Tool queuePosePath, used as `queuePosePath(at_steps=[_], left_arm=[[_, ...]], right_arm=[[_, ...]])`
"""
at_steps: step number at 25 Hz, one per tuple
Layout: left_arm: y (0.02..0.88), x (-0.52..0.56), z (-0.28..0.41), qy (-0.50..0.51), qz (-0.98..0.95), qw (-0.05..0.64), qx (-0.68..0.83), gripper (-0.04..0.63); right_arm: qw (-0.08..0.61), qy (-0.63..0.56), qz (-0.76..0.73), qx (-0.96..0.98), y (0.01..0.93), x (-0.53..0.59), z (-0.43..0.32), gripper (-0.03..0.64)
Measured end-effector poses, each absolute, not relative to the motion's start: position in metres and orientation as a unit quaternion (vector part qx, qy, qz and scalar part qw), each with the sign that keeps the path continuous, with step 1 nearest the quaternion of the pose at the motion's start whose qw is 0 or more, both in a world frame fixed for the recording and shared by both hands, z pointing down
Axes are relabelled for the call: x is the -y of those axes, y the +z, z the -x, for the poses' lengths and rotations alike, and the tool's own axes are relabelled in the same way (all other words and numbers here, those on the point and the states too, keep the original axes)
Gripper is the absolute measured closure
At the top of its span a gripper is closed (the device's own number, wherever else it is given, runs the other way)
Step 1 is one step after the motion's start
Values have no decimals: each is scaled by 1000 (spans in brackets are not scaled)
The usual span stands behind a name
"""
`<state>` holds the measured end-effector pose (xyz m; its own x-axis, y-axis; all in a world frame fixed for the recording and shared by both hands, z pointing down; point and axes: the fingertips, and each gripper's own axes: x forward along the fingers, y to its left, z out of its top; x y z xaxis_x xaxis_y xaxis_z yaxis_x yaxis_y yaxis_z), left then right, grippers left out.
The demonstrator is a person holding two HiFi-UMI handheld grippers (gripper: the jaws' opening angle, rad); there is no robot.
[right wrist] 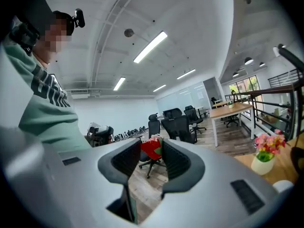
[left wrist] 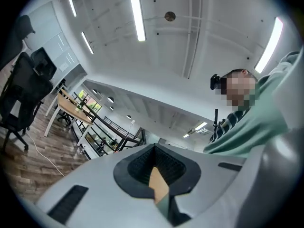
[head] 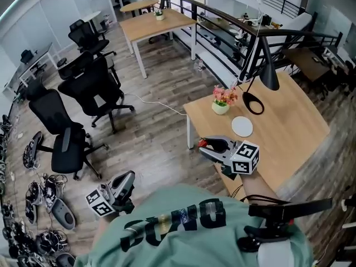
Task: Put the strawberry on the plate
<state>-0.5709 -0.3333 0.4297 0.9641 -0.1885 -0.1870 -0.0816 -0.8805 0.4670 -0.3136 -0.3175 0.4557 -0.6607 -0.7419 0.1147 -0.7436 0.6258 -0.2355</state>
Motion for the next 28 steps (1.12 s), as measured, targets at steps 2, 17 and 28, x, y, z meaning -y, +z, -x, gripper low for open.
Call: queuePosePath(at_steps=[2, 17, 28], left_arm=[[433, 350, 535, -110, -962, 239, 69, 603], [443, 416, 327, -28, -952, 289, -102, 603], [426, 527, 268, -11, -935, 246, -256, 603]], right_arm=[[-6, 126, -417, 900, 454, 325, 280, 468], [-50, 162, -584, 794, 481, 293, 109, 468], [-30, 151, -723, 673, 460, 328, 93, 468]])
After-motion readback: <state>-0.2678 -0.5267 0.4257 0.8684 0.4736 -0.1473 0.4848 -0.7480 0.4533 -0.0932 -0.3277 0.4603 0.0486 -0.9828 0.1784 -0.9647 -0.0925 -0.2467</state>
